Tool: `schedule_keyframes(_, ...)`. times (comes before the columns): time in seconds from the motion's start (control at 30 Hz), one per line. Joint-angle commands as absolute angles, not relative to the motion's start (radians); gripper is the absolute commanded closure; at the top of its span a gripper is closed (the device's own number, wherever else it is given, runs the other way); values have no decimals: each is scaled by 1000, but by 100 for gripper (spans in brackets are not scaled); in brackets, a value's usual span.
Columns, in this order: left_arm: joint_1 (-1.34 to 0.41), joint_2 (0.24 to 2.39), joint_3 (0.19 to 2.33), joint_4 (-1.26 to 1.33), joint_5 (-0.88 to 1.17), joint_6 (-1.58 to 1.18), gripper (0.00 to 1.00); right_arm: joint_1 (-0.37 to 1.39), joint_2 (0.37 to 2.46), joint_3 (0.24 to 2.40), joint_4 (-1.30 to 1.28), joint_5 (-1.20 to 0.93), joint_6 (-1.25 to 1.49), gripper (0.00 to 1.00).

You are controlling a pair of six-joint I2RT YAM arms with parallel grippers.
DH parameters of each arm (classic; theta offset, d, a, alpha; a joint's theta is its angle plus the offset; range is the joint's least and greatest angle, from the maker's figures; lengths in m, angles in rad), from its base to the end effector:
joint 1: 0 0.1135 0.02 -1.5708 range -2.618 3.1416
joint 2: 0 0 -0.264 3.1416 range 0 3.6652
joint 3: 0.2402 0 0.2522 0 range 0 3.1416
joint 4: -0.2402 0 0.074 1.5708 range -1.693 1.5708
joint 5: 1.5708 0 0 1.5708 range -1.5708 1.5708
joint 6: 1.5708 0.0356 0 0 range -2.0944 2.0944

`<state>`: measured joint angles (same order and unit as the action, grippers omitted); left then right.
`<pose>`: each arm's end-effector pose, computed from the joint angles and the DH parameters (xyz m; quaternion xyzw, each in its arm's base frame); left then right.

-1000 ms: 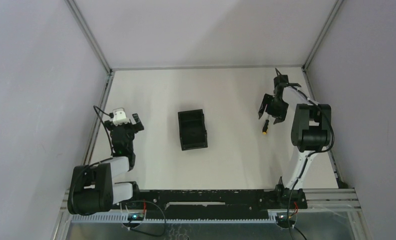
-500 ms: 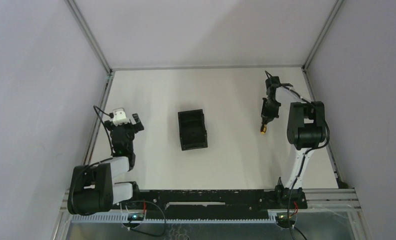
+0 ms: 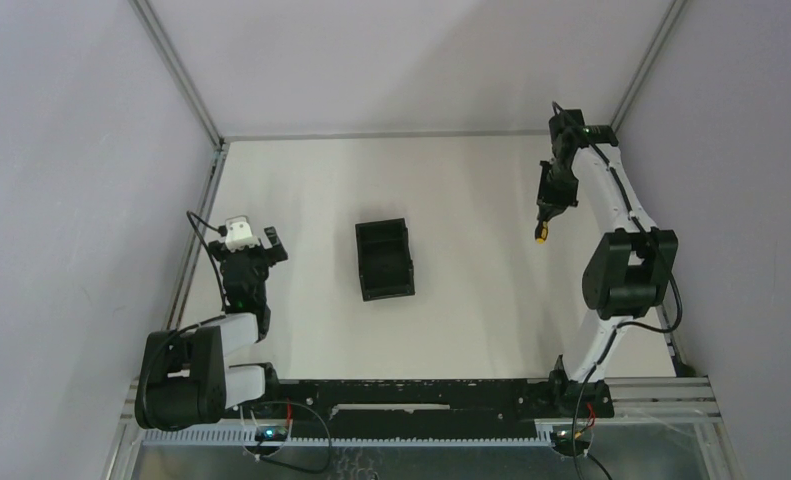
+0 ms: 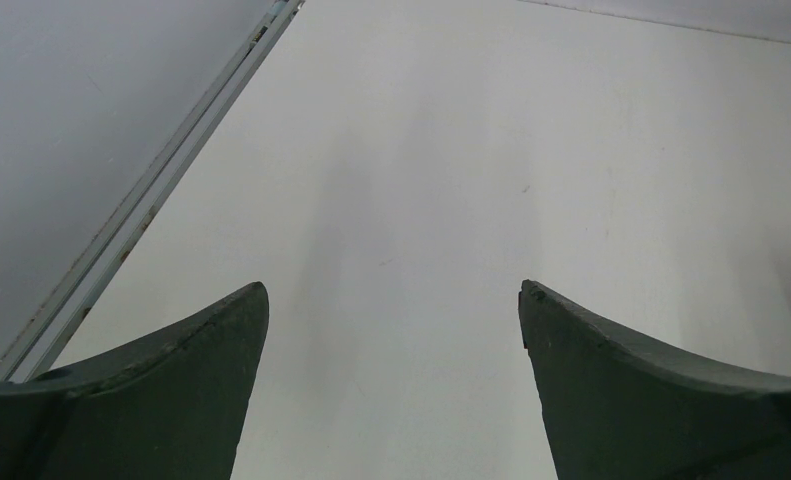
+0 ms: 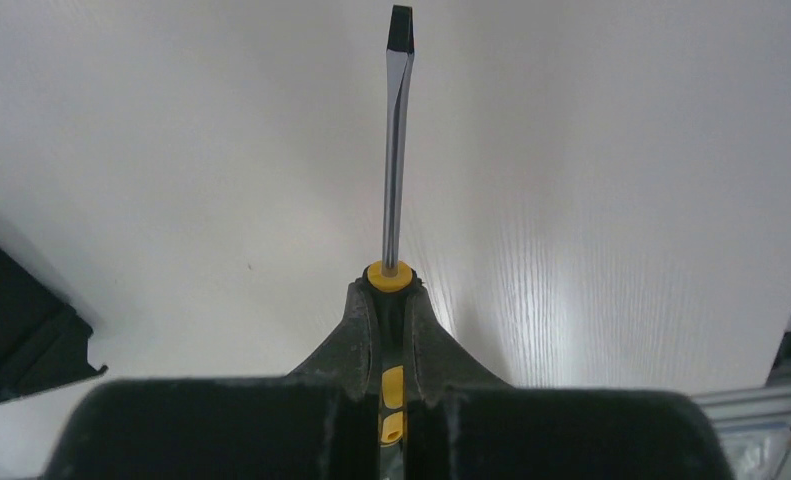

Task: Put the screwdriver in the bin

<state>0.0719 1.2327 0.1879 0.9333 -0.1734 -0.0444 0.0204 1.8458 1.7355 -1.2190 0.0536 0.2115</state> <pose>0.2147 0.0216 0.1687 -0.1008 0.7380 0.0737 0.6632 0.3679 0.0056 0.2939 0.0979 0.9875 -0.0125 0.1227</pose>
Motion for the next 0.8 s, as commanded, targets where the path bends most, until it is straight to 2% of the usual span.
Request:
schedule_keyframes(0.0, 66, 1233, 230, 968, -177, -28, 0, 59, 1787, 1738, -1309, 43, 228, 100)
schedule_keyframes(0.1, 66, 1233, 231, 968, -178, -28, 0, 132, 1767, 1719, -1263, -23, 247, 100)
schedule_keyframes(0.3, 66, 1233, 231, 968, -179, -29, 0, 403, 1785, 1722, -1193, -96, 290, 100)
schedule_keyframes(0.53, 66, 1233, 231, 968, -178, -29, 0, 711, 1958, 1965, -1226, -96, 303, 100)
schedule_keyframes(0.77, 66, 1234, 230, 968, -177, -29, 0, 808, 2100, 2127, -1185, -90, 272, 100)
